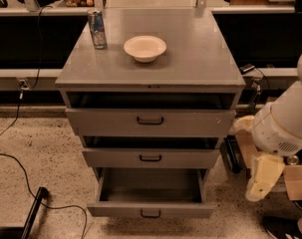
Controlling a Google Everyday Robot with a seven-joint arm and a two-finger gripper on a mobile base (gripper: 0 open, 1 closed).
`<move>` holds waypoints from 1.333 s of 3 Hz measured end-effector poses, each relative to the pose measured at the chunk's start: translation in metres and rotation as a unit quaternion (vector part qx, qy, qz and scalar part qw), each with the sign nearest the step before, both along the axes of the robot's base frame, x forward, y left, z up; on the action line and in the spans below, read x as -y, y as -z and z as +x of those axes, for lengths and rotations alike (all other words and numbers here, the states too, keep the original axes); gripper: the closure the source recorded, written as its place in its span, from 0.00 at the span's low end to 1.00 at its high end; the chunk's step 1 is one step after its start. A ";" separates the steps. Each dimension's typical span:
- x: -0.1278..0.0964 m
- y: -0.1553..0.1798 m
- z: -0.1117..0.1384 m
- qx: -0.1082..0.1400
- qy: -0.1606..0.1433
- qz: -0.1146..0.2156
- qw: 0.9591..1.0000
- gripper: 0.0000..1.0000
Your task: Close bottom drawer
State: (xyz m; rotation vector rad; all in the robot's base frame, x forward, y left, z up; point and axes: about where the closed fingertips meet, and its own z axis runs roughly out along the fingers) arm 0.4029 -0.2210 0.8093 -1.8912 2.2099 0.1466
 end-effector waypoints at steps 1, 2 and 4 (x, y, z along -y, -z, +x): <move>-0.033 0.052 -0.020 0.015 -0.021 0.089 0.996 0.00; -0.038 0.054 -0.012 0.052 -0.014 0.115 0.992 0.00; -0.073 0.123 -0.022 -0.004 -0.025 0.175 0.984 0.00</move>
Offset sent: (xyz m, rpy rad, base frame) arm -0.0189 0.0305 -0.0482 0.1605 -0.0242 0.0399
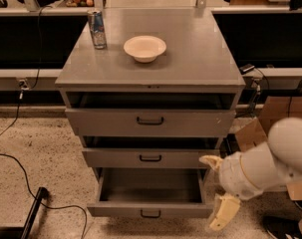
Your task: Close bottom drawer
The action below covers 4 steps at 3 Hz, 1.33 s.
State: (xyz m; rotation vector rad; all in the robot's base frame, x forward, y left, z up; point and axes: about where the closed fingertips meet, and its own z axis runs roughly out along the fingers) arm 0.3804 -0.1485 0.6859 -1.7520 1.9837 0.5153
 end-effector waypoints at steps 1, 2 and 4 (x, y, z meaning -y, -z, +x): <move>-0.017 0.036 -0.011 0.047 0.025 0.081 0.995 0.00; -0.020 0.058 0.004 0.101 0.068 0.106 0.987 0.00; -0.037 0.061 0.013 0.111 0.037 0.121 0.986 0.00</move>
Offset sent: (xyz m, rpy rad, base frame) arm 0.0722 -0.0054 -0.0762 0.2213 -0.4755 -0.4015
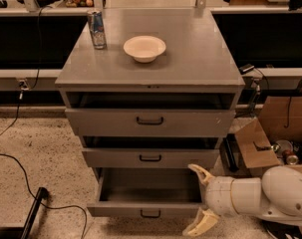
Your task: Close bottom drawer
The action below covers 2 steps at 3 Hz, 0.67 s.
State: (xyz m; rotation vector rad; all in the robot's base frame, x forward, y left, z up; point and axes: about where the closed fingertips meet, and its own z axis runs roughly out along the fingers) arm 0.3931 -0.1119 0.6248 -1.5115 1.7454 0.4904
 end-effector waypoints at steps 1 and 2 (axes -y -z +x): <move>-0.057 0.049 -0.020 -0.008 -0.095 0.028 0.995 0.00; -0.082 0.124 -0.026 -0.003 -0.097 0.043 0.994 0.00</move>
Offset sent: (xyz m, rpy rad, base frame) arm 0.0689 0.0743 -0.2302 0.0083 -0.2388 -0.1607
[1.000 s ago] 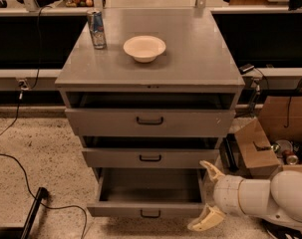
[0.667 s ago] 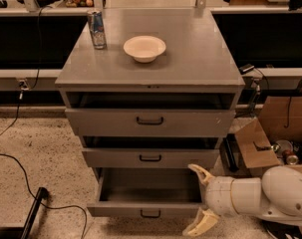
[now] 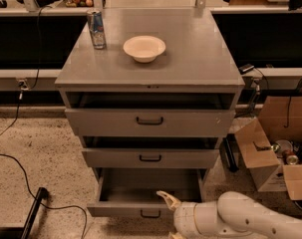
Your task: Close bottom drawer
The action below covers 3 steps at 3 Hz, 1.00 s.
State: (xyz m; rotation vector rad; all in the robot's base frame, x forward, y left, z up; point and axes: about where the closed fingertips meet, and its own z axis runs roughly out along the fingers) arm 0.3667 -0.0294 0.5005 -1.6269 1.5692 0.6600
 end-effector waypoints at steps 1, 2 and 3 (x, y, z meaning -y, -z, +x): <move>-0.004 0.019 0.010 -0.001 0.032 0.011 0.999 0.00; -0.009 0.018 0.007 -0.008 0.014 0.007 1.000 0.00; 0.007 0.059 0.028 -0.007 0.023 -0.020 1.000 0.00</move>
Offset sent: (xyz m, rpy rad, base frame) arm 0.0035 0.0123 -0.0173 0.0046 0.0303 0.0113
